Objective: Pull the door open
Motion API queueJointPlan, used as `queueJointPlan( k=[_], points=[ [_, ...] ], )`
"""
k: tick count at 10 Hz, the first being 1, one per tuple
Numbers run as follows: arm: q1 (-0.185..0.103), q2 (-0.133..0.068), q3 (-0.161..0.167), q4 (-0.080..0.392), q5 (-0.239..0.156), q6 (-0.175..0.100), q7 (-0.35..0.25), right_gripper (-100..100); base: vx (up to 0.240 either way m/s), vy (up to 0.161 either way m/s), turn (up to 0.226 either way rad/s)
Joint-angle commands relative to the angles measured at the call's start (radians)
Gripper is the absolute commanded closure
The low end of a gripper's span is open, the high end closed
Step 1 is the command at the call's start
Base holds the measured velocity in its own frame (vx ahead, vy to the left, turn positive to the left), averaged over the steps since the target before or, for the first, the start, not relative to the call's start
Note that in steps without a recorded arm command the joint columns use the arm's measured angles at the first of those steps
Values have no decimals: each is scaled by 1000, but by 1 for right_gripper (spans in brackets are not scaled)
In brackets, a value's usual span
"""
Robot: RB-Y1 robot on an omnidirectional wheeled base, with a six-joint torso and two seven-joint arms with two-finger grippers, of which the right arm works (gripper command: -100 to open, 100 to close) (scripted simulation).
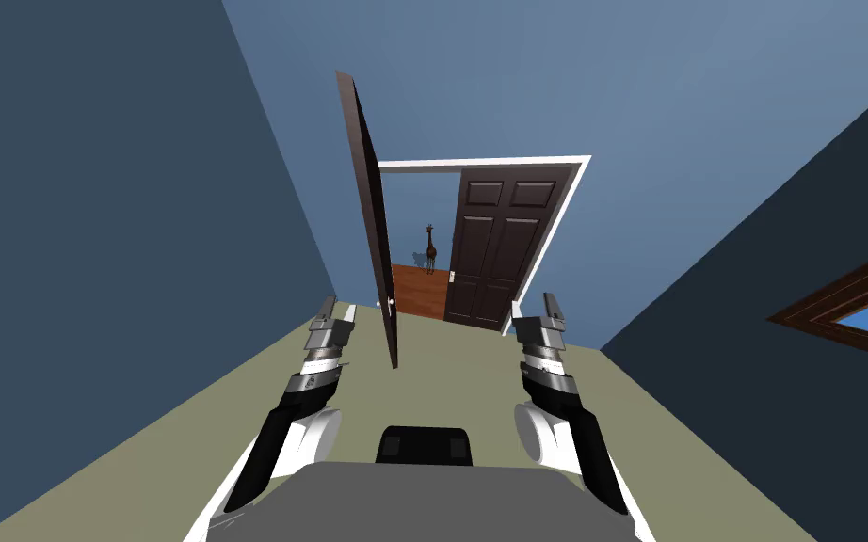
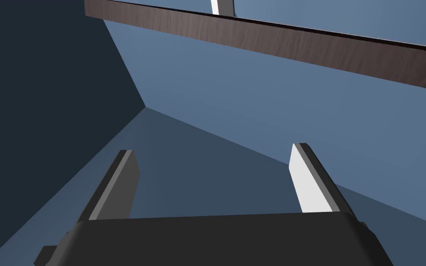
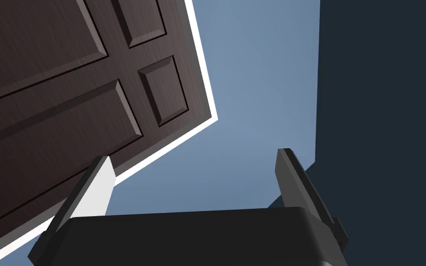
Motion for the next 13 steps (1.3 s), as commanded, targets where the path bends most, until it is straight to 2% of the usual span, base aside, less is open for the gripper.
queueJointPlan(
  k=[1,9,13],
  points=[
    [-5,-9,-12,31,-8,-9,1,-100,-64,55,154],
    [-33,-50,-77,204,-54,-60,4,-100,93,-8,133],
    [-49,-71,-117,307,-82,-90,7,-100,80,-8,152]
  ],
)
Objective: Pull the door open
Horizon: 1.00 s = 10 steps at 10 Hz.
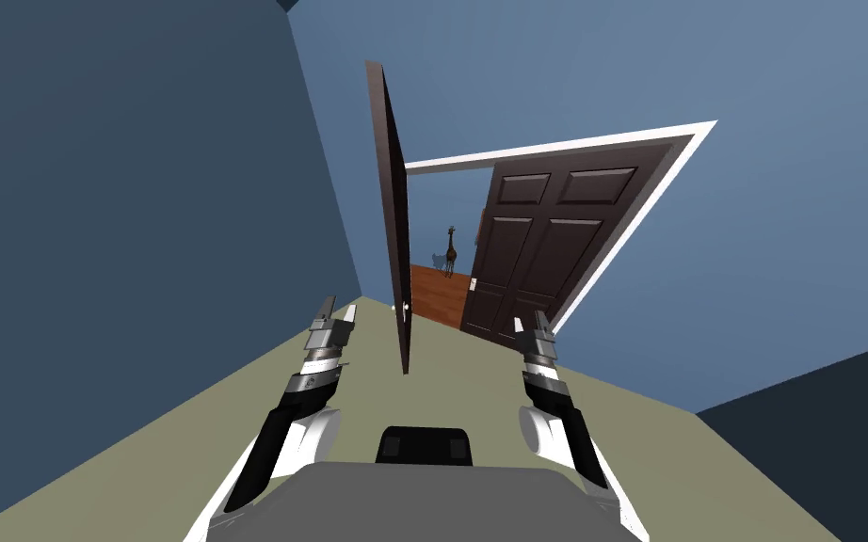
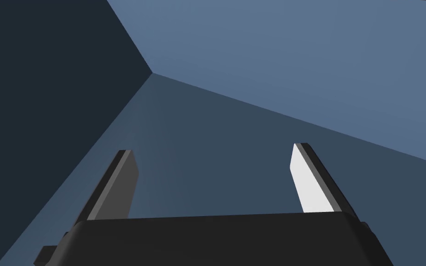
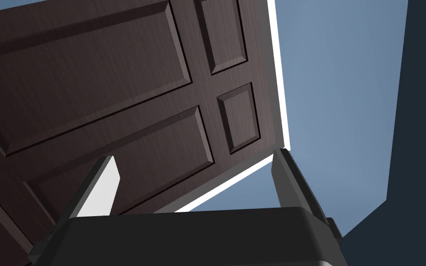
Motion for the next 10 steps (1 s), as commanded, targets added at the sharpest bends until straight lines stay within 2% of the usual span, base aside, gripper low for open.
queueJointPlan(
  k=[1,5,6,8,9,10],
  points=[
    [-6,-9,-17,45,-12,-15,1,-100,88,-12,177],
    [-25,-33,-62,160,-44,-51,4,-100,90,-13,177],
    [-25,-33,-62,165,-44,-51,4,-100,66,-22,46],
    [-35,-46,-87,228,-61,-70,5,-100,64,-16,166],
    [-35,-46,-87,231,-61,-70,5,-100,59,-22,61],
    [-41,-52,-100,264,-70,-80,6,-100,45,-13,106]
  ],
)
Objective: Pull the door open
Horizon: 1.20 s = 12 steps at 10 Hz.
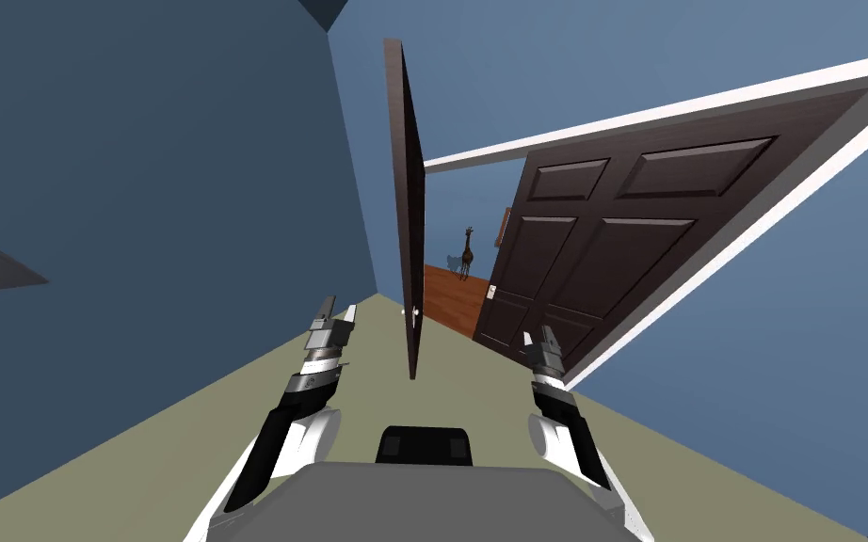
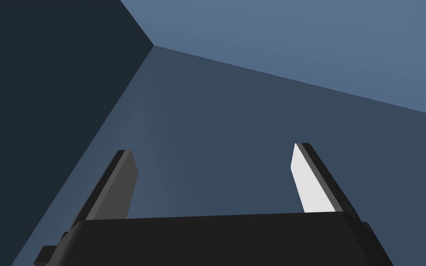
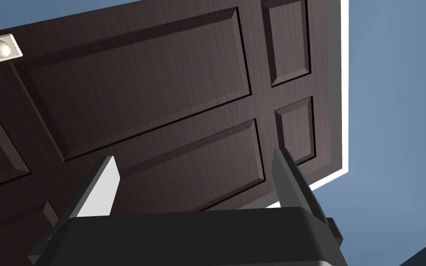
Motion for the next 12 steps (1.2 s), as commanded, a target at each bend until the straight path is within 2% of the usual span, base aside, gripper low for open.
queueJointPlan(
  k=[1,4,5,7,8,10,11,12],
  points=[
    [-6,-9,-18,49,-13,-16,1,-100,71,-19,232],
    [-23,-28,-58,148,-41,-47,3,-100,94,-25,192],
    [-23,-28,-58,153,-41,-47,3,-100,64,-24,64],
    [-34,-40,-85,222,-60,-67,5,-100,62,-24,167],
    [-34,-40,-85,224,-60,-67,5,-100,57,-25,64],
    [-45,-53,-112,284,-79,-89,6,-100,56,-30,159],
    [-45,-53,-112,296,-79,-89,6,-100,59,-33,82],
    [-51,-60,-126,332,-88,-99,7,-100,58,-19,128]
  ],
)
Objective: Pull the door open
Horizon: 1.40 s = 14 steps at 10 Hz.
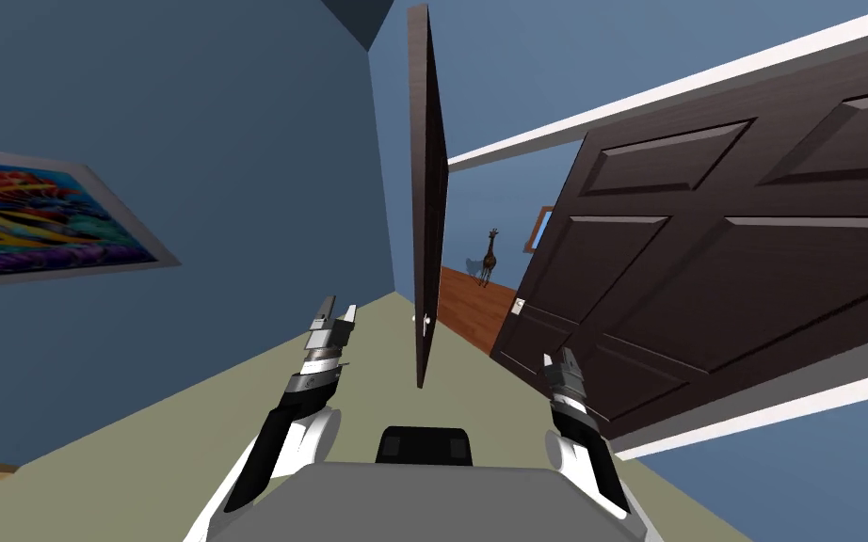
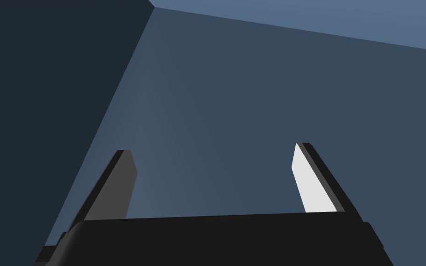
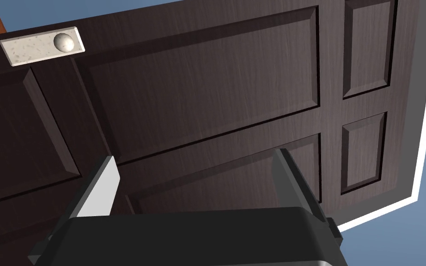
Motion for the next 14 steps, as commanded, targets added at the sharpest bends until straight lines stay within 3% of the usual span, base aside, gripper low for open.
queueJointPlan(
  k=[1,5,8,9,10,14],
  points=[
    [-4,-7,-21,44,-15,-10,3,-100,70,-37,209],
    [-21,-26,-63,147,-44,-42,5,-100,73,-39,153],
    [-27,-33,-76,189,-54,-53,6,-100,40,-20,93],
    [-33,-39,-90,226,-63,-64,7,-100,43,-27,122],
    [-33,-39,-90,226,-63,-64,7,-100,37,-24,70],
    [-50,-57,-131,332,-92,-95,9,-100,53,-36,134]
  ],
)
